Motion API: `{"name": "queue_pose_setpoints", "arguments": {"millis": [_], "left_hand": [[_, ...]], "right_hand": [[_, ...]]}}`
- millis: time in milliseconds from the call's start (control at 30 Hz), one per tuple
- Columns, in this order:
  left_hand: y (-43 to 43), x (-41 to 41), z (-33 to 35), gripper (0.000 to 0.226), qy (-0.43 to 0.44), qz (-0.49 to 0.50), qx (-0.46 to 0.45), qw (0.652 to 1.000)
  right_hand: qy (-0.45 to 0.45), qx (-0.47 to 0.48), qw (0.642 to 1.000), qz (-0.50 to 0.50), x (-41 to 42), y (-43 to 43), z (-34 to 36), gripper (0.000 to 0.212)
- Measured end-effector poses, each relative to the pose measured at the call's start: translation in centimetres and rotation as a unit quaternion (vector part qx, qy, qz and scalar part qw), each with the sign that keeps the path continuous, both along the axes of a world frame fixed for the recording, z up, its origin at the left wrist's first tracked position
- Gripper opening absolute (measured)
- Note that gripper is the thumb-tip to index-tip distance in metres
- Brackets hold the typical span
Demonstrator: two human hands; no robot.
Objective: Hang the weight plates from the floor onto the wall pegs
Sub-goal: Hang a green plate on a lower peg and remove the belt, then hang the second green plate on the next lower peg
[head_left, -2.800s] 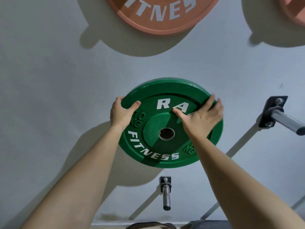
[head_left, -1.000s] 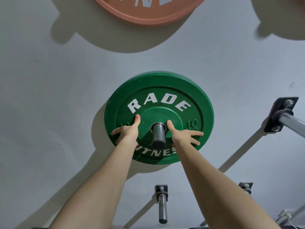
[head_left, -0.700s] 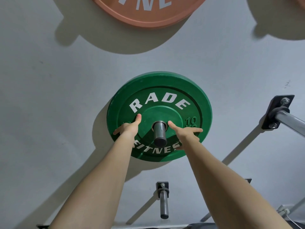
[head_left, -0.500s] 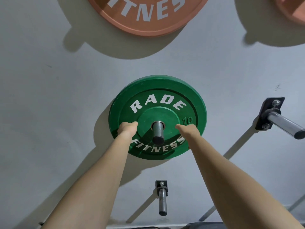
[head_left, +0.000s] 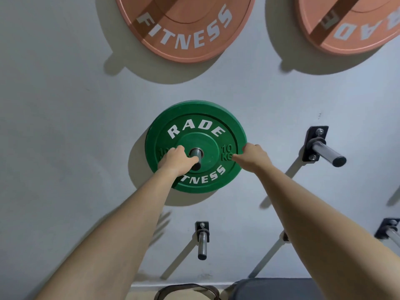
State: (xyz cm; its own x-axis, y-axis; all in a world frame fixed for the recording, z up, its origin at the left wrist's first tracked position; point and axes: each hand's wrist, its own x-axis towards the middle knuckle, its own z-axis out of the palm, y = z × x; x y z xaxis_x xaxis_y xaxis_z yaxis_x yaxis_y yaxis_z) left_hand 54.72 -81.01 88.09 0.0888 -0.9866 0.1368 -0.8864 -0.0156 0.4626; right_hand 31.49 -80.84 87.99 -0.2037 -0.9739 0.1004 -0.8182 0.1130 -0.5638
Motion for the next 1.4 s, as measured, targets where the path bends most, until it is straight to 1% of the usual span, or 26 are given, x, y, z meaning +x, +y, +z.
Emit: {"name": "queue_pose_setpoints", "arguments": {"millis": [100,200,267,333,433,600,700,767,867,1067,1300,1400], "left_hand": [[3.5,-0.6,1.0,0.077,-0.015,-0.018,-0.002,1.000],[7.1,-1.0,1.7,0.075,-0.026,-0.030,-0.015,0.999],[9.9,-1.1,1.8,0.070,-0.032,-0.040,-0.022,0.998],[12.3,-1.3,1.7,0.067,-0.032,-0.049,-0.020,0.998],[17.3,-1.4,0.6,0.068,-0.037,-0.070,-0.007,0.997],[25.1,-2.2,-0.9,0.061,-0.038,-0.082,0.009,0.996],[29.3,-3.7,-1.2,0.067,-0.055,-0.098,0.035,0.993],[31.9,-5.1,-1.1,0.071,-0.061,-0.108,0.035,0.992],[35.2,-8.1,-0.9,0.073,-0.069,-0.123,0.030,0.990],[41.7,-15.9,-1.4,0.071,-0.069,-0.164,0.033,0.983],[51.2,-29.0,-3.9,0.065,-0.032,-0.200,0.041,0.978],[55.1,-34.4,-6.3,0.066,-0.037,-0.222,0.055,0.973]], "right_hand": [[0.061,-0.010,0.998,-0.007,-1.0,3.7,1.1,0.038],[0.089,-0.019,0.996,-0.017,-1.5,7.5,1.8,0.050],[0.112,-0.030,0.993,-0.017,-1.5,10.9,2.2,0.055],[0.136,-0.039,0.990,-0.016,-1.4,13.9,2.4,0.056],[0.173,-0.039,0.984,-0.010,-0.9,19.5,1.8,0.059],[0.211,-0.028,0.977,0.005,-1.1,28.9,0.5,0.056],[0.221,-0.008,0.975,0.003,-2.4,34.1,-0.1,0.057],[0.221,-0.003,0.975,-0.007,-3.8,37.2,-0.3,0.058],[0.217,0.005,0.976,-0.023,-6.7,41.6,-0.1,0.064],[0.214,0.011,0.975,-0.056,-13.7,48.8,-0.7,0.056],[0.211,0.038,0.974,-0.079,-25.8,58.7,-3.7,0.060],[0.192,0.054,0.976,-0.086,-30.8,62.8,-5.8,0.058]]}}
